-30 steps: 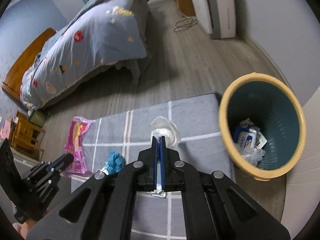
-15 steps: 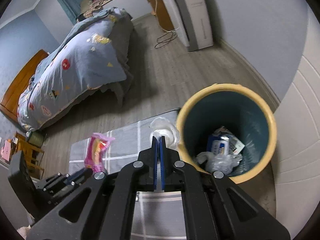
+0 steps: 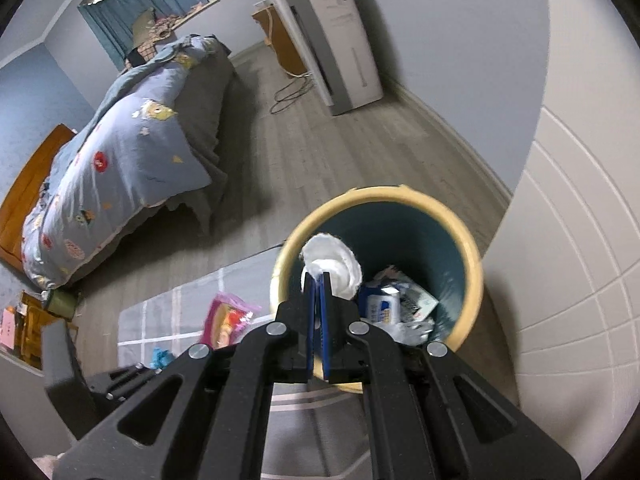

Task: Collect trash
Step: 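Carry the pink wrapper and white tissue over the bin with both tools, then open both tools above the bin to drop the wrapper and tissue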

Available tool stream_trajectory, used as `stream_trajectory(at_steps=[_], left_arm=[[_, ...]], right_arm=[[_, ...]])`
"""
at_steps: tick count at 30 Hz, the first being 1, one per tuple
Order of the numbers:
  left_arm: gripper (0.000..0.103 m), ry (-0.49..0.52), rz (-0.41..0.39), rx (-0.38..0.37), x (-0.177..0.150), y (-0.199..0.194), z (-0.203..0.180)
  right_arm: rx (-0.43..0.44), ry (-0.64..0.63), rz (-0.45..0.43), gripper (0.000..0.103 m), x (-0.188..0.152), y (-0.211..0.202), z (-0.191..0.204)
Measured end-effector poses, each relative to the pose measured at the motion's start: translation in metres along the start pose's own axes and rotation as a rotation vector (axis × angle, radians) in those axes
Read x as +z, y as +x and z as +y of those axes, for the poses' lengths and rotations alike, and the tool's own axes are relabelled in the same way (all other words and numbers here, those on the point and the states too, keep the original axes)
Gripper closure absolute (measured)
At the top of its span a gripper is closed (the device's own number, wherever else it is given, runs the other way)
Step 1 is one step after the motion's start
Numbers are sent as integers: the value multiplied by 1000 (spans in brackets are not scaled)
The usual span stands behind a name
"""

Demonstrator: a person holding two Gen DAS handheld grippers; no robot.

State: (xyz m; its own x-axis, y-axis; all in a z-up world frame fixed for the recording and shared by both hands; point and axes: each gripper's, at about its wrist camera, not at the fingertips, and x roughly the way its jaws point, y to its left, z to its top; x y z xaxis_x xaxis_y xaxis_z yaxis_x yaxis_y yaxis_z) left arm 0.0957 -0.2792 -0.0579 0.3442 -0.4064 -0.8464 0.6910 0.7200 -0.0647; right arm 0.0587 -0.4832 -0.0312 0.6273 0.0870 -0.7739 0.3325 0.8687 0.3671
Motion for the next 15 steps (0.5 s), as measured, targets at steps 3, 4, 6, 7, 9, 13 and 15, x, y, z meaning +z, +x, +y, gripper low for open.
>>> stream_trajectory(at_steps=[3,4,6,7,9,13,15], left_arm=[[97,-8,-5,-16,18,4,-4],[97,-6,-3,-15,23,7,-6],[97,4,-2,-11,31,13,-11],[97,12,-3,-8,35,15,-14],[97,12,1,-20,42,22,-18],[97,3,4,-49,47,33,-26],[97,13,14,-51,47,41,-31]], right_arm=[[-9,25,2,101,3,3,-13],[-18,28,7,101,3,6,-17],[-38,29,20,101,1,11,-19],[-43,32,31,101,-1,15,-21],[-47,35,46,101,-3,19,-25],[-34,74,43,101,-2,21,-33],[-30,101,48,101,-3,23,-39]])
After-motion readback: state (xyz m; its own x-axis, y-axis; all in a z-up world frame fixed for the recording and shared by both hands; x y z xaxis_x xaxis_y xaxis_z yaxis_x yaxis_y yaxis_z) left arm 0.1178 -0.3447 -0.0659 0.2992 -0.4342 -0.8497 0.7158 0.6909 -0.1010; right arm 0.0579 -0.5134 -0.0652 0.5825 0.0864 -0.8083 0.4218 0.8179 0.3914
